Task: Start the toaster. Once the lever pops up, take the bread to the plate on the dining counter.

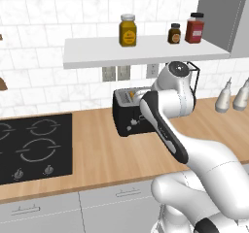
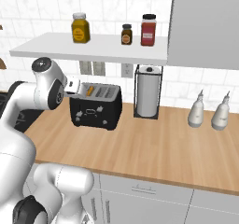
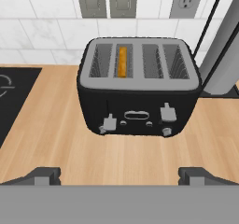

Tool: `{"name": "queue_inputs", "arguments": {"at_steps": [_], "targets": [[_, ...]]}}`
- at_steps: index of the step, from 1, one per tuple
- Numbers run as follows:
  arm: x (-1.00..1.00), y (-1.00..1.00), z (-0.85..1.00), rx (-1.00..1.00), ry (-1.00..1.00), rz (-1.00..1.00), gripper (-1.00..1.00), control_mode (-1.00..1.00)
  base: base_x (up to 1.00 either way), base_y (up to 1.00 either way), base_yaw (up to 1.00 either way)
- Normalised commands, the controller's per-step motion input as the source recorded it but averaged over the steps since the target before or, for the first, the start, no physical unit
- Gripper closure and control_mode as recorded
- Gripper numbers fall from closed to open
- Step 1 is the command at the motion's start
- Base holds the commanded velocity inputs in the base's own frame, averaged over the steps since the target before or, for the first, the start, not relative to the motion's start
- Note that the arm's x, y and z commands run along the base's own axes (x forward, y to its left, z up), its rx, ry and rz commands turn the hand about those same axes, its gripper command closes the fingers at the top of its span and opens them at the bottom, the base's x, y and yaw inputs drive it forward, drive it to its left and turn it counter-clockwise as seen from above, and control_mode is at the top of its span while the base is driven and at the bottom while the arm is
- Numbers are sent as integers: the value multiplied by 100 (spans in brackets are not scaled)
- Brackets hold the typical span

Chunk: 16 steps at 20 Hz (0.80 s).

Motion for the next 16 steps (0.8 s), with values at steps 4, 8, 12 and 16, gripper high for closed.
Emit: {"name": "queue_inputs", "arguments": {"at_steps": [4, 8, 12, 16], "targets": [[0, 0, 0, 0, 0, 0, -100, -100, 0, 0, 0], [0, 0, 0, 0, 0, 0, -100, -100, 0, 0, 0], [0, 0, 0, 0, 0, 0, -100, -100, 0, 0, 0], [0, 0, 0, 0, 0, 0, -100, -100, 0, 0, 0]]}}
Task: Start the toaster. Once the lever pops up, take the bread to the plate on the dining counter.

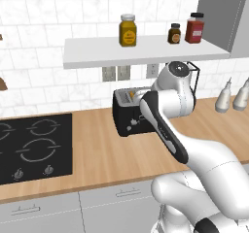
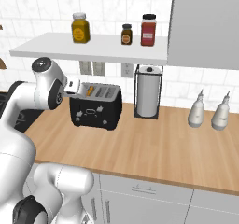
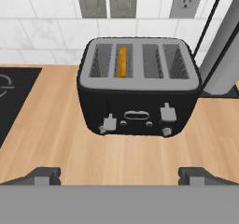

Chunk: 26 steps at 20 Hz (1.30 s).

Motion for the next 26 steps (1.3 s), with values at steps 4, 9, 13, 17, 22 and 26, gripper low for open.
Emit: {"name": "queue_inputs", "arguments": {"at_steps": [4, 9, 13, 17, 22, 26], "targets": [[0, 0, 0, 0, 0, 0, -100, -100, 0, 0, 0], [0, 0, 0, 0, 0, 0, -100, -100, 0, 0, 0], [0, 0, 0, 0, 0, 0, -100, -100, 0, 0, 0], [0, 0, 0, 0, 0, 0, -100, -100, 0, 0, 0], [0, 0, 0, 0, 0, 0, -100, -100, 0, 0, 0], [0, 0, 0, 0, 0, 0, -100, -100, 0, 0, 0]]}}
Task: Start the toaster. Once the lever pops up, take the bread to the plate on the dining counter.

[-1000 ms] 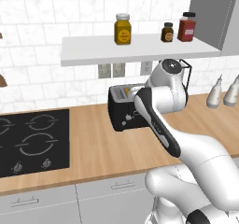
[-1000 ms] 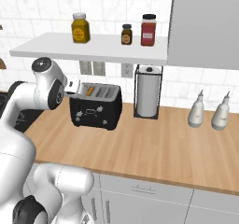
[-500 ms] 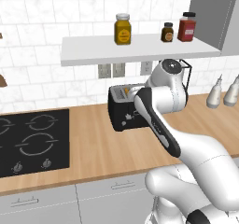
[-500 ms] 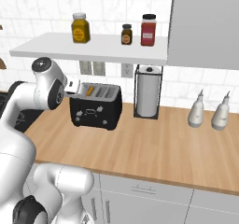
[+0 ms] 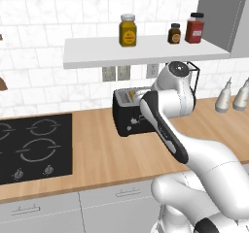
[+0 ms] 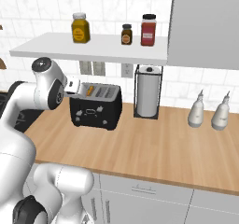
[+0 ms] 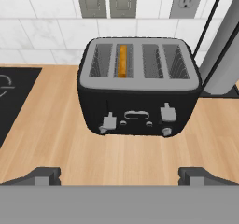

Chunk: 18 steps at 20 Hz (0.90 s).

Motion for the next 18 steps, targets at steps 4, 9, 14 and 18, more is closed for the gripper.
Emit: {"name": "queue_inputs", "arguments": {"at_steps": [4, 9, 14, 18], "targets": [[0, 0, 0, 0, 0, 0, -100, -100, 0, 0, 0], [0, 0, 0, 0, 0, 0, -100, -100, 0, 0, 0], [0, 0, 0, 0, 0, 0, -100, -100, 0, 0, 0], [0, 0, 0, 0, 0, 0, -100, -100, 0, 0, 0]]}}
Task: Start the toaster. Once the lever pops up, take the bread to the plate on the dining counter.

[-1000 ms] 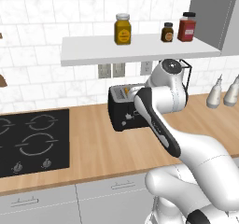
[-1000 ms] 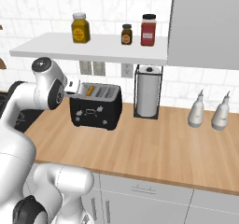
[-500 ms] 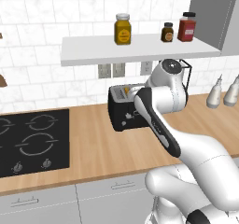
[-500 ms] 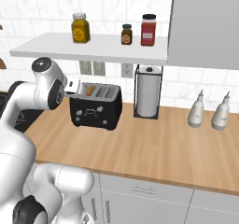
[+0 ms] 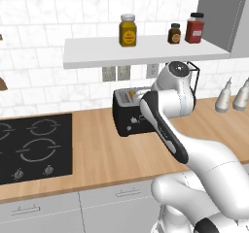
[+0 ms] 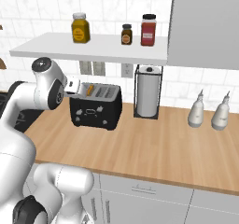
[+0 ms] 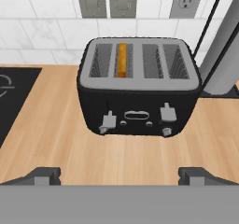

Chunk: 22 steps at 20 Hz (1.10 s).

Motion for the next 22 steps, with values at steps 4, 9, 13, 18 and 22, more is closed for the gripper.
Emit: {"name": "queue_inputs", "arguments": {"at_steps": [4, 9, 13, 18, 22], "targets": [[0, 0, 0, 0, 0, 0, -100, -100, 0, 0, 0], [0, 0, 0, 0, 0, 0, -100, -100, 0, 0, 0], [0, 0, 0, 0, 0, 0, -100, -100, 0, 0, 0], [0, 0, 0, 0, 0, 0, -100, -100, 0, 0, 0], [0, 0, 0, 0, 0, 0, -100, -100, 0, 0, 0]]}}
